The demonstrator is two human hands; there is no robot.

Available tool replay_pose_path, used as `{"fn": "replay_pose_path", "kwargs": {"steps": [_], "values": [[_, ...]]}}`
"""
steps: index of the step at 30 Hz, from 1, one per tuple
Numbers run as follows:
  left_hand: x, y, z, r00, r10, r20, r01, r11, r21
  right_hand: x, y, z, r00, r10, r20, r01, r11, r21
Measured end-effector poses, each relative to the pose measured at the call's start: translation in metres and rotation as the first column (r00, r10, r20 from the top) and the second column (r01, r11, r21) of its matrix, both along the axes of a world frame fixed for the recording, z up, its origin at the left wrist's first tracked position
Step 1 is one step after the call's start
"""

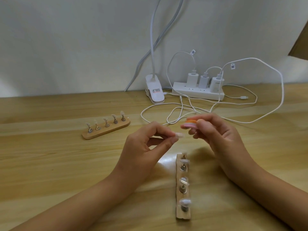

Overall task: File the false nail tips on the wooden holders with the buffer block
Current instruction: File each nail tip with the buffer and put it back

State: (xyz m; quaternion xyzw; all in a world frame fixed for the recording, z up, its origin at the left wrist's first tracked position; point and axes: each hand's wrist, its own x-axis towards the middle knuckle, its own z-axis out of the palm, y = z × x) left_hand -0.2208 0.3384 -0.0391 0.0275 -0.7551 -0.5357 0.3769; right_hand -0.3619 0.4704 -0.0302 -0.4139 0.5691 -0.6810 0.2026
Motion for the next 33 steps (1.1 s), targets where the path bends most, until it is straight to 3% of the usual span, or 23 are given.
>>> {"fn": "replay_pose_path", "kwargs": {"steps": [2, 4, 7, 10, 13, 19, 33], "values": [[0.000, -0.002, 0.001, 1.000, 0.002, -0.008, -0.002, 1.000, 0.009, 0.003, 0.002, 0.000, 0.998, 0.063, -0.012, -0.063, 0.997, -0.045], [0.001, -0.003, 0.001, 1.000, 0.002, -0.022, -0.002, 1.000, 0.004, 0.004, 0.001, -0.002, 0.993, 0.100, -0.058, -0.099, 0.995, 0.013], [0.001, -0.002, 0.001, 0.999, 0.016, -0.045, -0.016, 1.000, -0.006, -0.001, -0.002, -0.003, 0.998, 0.038, -0.048, -0.034, 0.996, 0.084], [0.001, 0.000, 0.001, 0.999, 0.009, -0.042, -0.010, 1.000, -0.015, -0.004, 0.000, -0.002, 1.000, -0.004, 0.000, 0.004, 1.000, 0.016], [0.000, 0.000, 0.002, 0.999, 0.024, -0.034, -0.025, 0.999, -0.041, 0.000, 0.002, -0.002, 0.998, 0.056, -0.026, -0.057, 0.996, -0.068], [0.000, -0.002, 0.003, 1.000, 0.022, -0.018, -0.024, 0.997, -0.070, 0.008, 0.003, -0.001, 0.985, 0.124, -0.120, -0.132, 0.990, -0.056], [-0.002, -0.004, -0.001, 0.999, 0.018, 0.039, -0.016, 0.999, -0.045, 0.008, 0.006, 0.001, 0.984, 0.000, -0.178, 0.005, 1.000, 0.027]]}}
